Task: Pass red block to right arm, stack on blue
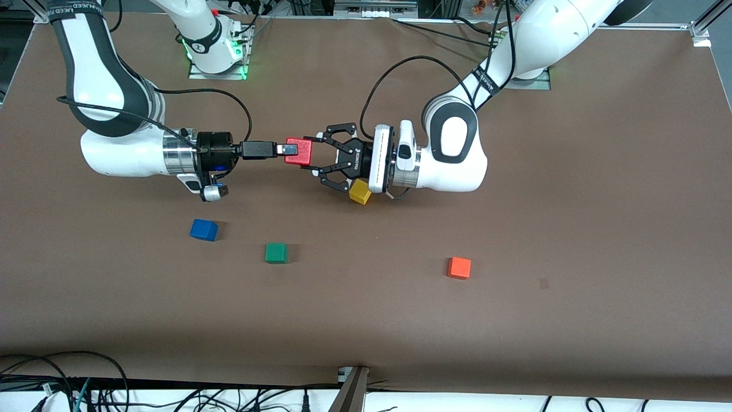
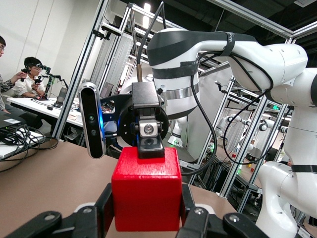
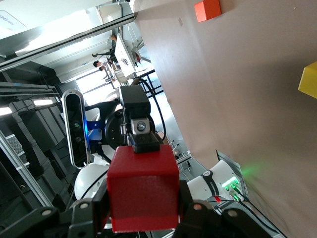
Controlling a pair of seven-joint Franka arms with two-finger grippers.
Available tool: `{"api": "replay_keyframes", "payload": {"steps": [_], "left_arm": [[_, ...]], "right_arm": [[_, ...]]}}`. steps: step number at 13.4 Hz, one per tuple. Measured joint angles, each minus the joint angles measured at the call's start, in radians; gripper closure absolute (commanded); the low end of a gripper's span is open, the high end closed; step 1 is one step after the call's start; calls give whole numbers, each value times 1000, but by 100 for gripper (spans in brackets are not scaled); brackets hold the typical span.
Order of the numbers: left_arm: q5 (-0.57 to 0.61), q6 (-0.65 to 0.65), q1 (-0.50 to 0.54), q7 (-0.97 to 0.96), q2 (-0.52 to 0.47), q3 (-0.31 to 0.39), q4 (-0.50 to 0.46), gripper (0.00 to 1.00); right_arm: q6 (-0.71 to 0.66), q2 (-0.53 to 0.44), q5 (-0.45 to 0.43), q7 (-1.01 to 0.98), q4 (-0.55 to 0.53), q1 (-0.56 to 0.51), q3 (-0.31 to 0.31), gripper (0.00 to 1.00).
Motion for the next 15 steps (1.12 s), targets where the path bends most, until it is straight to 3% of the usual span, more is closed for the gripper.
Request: {"api": "replay_keyframes", "payload": {"steps": [1,2,3,11,13,15], "left_arm": [[0,0,0,2,0,0,0,100],[-2,0,0,3,0,0,0,73],[-4,0,0,4,0,0,0,1],[-5,-14,45,6,0,2,6,0],[77,-31,91,14,-1,4,9,0],[249,-37,159,19,-10,4,21,0]], "right_arm": [[0,1,1,-3,0,0,0,82],[0,1,2,-5,0,0,0,82],[0,1,3,-6,1,0,0,82],[0,0,3,-19,15,-2,-2,82],[0,0,3,-19,24,-4,-3,82],[0,0,2,-19,28,-6,-3,82]]}}
